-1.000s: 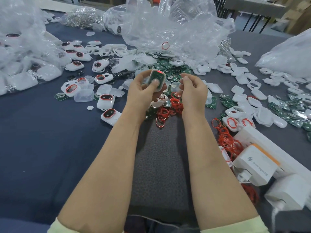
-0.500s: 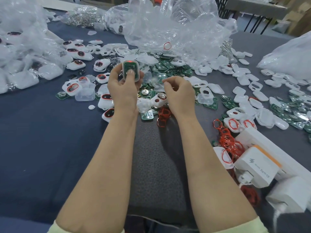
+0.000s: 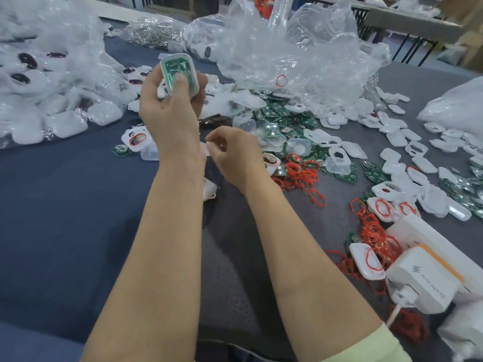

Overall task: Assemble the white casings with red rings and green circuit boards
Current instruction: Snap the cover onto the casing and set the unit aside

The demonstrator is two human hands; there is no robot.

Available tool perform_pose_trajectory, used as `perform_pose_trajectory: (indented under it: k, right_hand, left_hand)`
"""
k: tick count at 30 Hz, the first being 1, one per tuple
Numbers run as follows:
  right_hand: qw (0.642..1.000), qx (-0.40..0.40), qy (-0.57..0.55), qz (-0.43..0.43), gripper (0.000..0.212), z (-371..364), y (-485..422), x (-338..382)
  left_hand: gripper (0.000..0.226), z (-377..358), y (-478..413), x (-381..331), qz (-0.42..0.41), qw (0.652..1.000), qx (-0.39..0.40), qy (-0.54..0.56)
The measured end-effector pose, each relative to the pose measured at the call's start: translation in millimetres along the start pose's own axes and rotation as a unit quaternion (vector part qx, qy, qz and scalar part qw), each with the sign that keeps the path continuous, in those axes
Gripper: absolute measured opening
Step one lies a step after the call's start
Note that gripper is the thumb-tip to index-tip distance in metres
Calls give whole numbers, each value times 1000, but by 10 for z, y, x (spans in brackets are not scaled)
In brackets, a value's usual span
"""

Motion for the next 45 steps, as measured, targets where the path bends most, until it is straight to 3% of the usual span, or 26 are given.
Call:
perform_pose_trajectory:
  k: [4,11,14,19,24,26,28,29,32,34,36,39,45]
  right_hand:
    - [995,-13,87,-49,33,-64,-115,-51]
    - [983,5,178,-46,44,-220,-145,-104]
    - [987,-54,137,-63,32,-193,-167,-155]
    - [988,-121,-32,-93,23,38,-164,-260]
    - [991,5,-123,-47,18,227,-77,-264]
    - [987,-73,-130,-64,21,346,-69,-356]
    - [975,-190,-29,-115,29,504,-90,-552]
    - [965,-211,32,-150,34,584,-105,-673]
    - [951,-138,149,-234,47,706,-119,-943]
    - [950,-98,181,-237,47,679,-99,-997]
    - [953,-110,180,-217,45,629,-81,-976]
    - [964,-144,112,-195,38,584,-59,-891]
    - [992,-64,-58,-94,33,596,15,-721]
  left_hand:
    - [26,126,-151,-65,10,999,-42,12]
    - [22,236,-242,-52,9,998,-65,-20]
    - [21,252,-247,-21,46,996,-79,-2]
    - [25,283,-230,64,71,994,-84,-15]
    - [24,146,-106,161,99,993,-68,-9]
    - [17,90,-44,206,106,993,-51,-20]
    - [15,43,23,260,116,992,-32,-32]
    - [15,20,56,294,124,991,-24,-36]
    - [21,-58,168,399,151,987,-6,-55]
    - [19,-114,242,484,171,983,10,-69]
    - [18,-161,308,544,186,979,21,-83]
    - [31,-197,372,629,186,975,25,-117]
    - [18,-205,423,646,183,974,36,-128]
Point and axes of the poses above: each hand's wrist, its own y-axis away from the middle knuckle, its own z-axis out of the back of the hand, x = y × z, the point moved 1 cm from there along -y, towards the middle knuckle, and after that the axes turned 14 degrees about -x, right-handed, at the moved point
